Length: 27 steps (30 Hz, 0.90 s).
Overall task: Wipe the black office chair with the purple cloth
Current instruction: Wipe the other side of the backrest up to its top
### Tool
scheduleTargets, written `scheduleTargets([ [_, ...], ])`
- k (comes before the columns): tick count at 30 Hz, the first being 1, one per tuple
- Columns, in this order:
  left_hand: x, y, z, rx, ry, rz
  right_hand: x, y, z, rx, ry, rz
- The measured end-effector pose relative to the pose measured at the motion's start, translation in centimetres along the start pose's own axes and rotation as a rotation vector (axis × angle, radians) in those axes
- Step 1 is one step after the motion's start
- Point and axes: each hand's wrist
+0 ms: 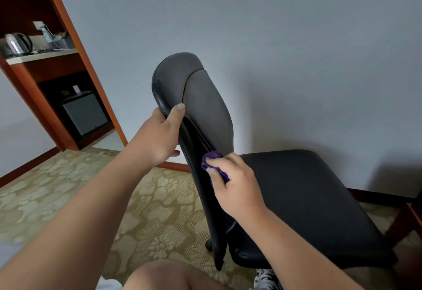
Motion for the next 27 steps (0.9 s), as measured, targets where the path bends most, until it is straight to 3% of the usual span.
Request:
scheduleTargets([
  [8,0.1,-0.1,0.8,0.039,0.047,-0.018,6.1,5.9,-1.5,0.11,-0.101,-0.024],
  [13,0.4,0.2,0.8,0.031,0.053,-0.002,3.2,3.2,-1.7,-0.116,-0.135,0.076],
  [17,0.6,0.5,0.8,0.064,0.059,-0.023,1.6,2.3,-1.6,-0.178,-0.143,0.02],
  [22,0.9,0.7,0.7,0.073,0.032,-0.018,3.6,4.4,-2.2,0.066,-0.19,-0.106],
  [24,0.9,0.7,0.8,0.063,0.038,-0.02,4.0,4.8,-2.6,0.043,-0.189,-0.068],
  [27,0.8,0.9,0.8,0.075,0.038,-0.02,3.1,3.8,-2.3,-0.181,-0.179,0.082],
])
Point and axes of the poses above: each hand's wrist, its own x-axis towards the middle knuckle, its own z-axis out of the back of the hand, y = z × x, and after that the axes turned 5 degrees about -x, right-handed
